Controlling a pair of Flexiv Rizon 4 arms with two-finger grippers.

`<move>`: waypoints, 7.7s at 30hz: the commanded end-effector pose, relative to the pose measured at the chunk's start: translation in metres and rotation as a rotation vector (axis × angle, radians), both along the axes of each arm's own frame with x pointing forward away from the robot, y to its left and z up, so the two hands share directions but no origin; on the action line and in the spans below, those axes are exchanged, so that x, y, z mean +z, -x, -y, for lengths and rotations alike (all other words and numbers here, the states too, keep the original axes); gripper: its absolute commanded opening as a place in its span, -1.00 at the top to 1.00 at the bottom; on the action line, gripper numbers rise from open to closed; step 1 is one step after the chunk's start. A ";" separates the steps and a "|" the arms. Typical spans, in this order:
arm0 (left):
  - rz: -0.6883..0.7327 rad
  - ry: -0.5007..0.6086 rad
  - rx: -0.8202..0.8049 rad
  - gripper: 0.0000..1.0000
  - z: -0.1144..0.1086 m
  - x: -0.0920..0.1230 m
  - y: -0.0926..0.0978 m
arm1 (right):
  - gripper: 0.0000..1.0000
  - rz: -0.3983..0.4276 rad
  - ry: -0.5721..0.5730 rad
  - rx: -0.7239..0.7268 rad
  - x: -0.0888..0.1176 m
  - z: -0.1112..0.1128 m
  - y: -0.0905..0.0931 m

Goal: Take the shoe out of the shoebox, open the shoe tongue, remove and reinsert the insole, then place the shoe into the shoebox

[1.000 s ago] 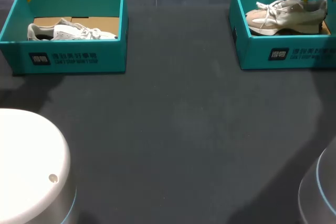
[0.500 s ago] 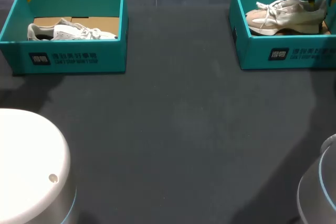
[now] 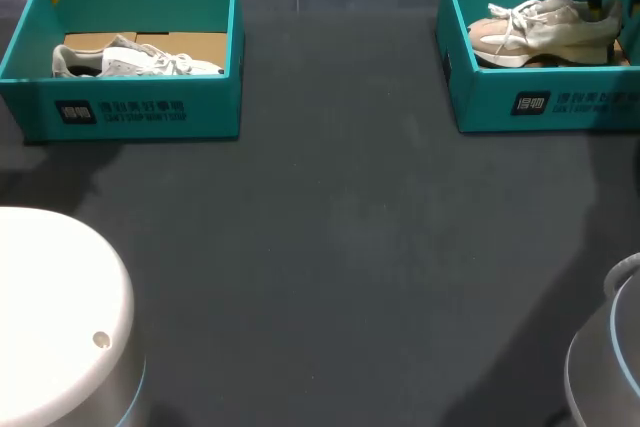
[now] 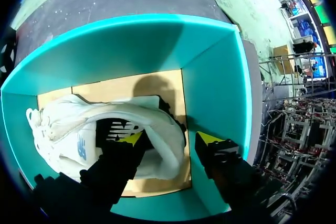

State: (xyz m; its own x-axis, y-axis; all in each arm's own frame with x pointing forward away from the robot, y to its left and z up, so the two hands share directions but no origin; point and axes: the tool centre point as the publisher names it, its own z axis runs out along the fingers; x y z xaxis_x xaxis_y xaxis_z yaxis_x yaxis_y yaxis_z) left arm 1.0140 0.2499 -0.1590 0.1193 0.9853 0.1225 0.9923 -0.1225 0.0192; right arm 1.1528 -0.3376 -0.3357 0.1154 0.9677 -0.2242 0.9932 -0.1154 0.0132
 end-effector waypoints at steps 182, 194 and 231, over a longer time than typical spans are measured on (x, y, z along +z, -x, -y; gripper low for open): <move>0.002 0.000 -0.001 -1.00 -0.001 0.000 0.001 | 1.00 0.154 0.218 0.030 0.251 -0.224 0.241; 0.002 0.000 -0.001 -1.00 -0.001 0.000 0.001 | 1.00 0.095 0.095 -0.078 0.191 -0.294 0.346; 0.002 0.000 -0.001 -1.00 -0.001 0.000 0.001 | 1.00 -0.001 -0.013 -0.004 0.091 -0.381 0.448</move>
State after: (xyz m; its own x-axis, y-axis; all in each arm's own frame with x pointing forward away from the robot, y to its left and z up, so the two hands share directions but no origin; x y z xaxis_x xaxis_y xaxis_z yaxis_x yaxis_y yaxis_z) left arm 1.0140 0.2499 -0.1591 0.1193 0.9853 0.1223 0.9923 -0.1225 0.0194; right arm 0.7060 0.0481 -0.2461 0.1190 0.9674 -0.2235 0.9927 -0.1201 0.0085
